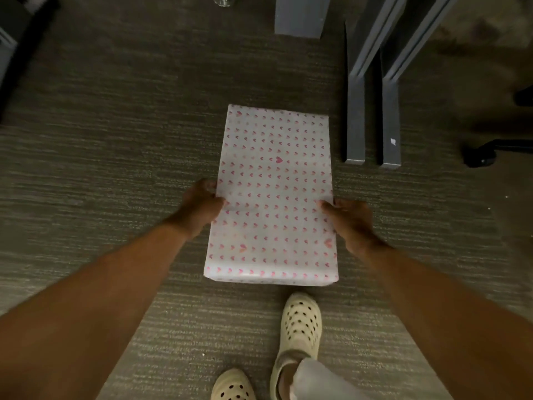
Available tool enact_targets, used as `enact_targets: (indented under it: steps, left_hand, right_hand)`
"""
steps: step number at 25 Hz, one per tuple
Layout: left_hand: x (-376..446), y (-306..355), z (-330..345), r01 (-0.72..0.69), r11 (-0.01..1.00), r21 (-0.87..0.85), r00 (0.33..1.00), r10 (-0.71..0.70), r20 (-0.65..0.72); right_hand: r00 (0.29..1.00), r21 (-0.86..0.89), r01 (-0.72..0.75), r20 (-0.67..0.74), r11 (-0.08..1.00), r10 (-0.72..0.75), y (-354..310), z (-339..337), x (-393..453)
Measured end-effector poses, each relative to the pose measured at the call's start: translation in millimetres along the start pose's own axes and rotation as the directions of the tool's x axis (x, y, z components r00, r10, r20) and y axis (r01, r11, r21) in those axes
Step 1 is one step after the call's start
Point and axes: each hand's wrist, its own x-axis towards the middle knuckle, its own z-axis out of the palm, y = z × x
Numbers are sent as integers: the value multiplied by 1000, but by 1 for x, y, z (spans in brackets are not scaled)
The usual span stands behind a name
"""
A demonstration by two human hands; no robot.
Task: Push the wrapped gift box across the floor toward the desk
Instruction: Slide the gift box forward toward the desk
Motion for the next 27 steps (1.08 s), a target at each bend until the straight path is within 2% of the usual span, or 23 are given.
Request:
enact_targets:
  steps: [2, 5, 10, 15, 19, 27]
  left_hand:
    - [20, 17, -1, -8, 999, 36, 996, 11, -90]
    - [52, 39, -1, 94, 990, 106, 972, -68, -226]
    - [118, 51, -13, 50, 997, 66, 975, -34, -219]
    - [188, 60, -23, 13, 998, 67, 958, 7, -287]
    - [231, 63, -27, -22, 995, 93, 958, 48, -281]
    - [265, 68, -31, -17, 999, 51, 974, 28, -223]
  right_hand:
    - [1000, 15, 10, 2, 1000, -10, -20, 0, 20]
    - [999, 13, 26, 32, 1000, -26, -44, 3, 49]
    - [993, 3, 119, -29, 993, -118, -71, 20, 111]
    - [978, -40, 180, -95, 983, -183, -88, 41, 176]
    - [972, -67, 187, -135, 980, -194, -98, 54, 214]
    - [969, -85, 179, -158, 980, -190, -101, 65, 245]
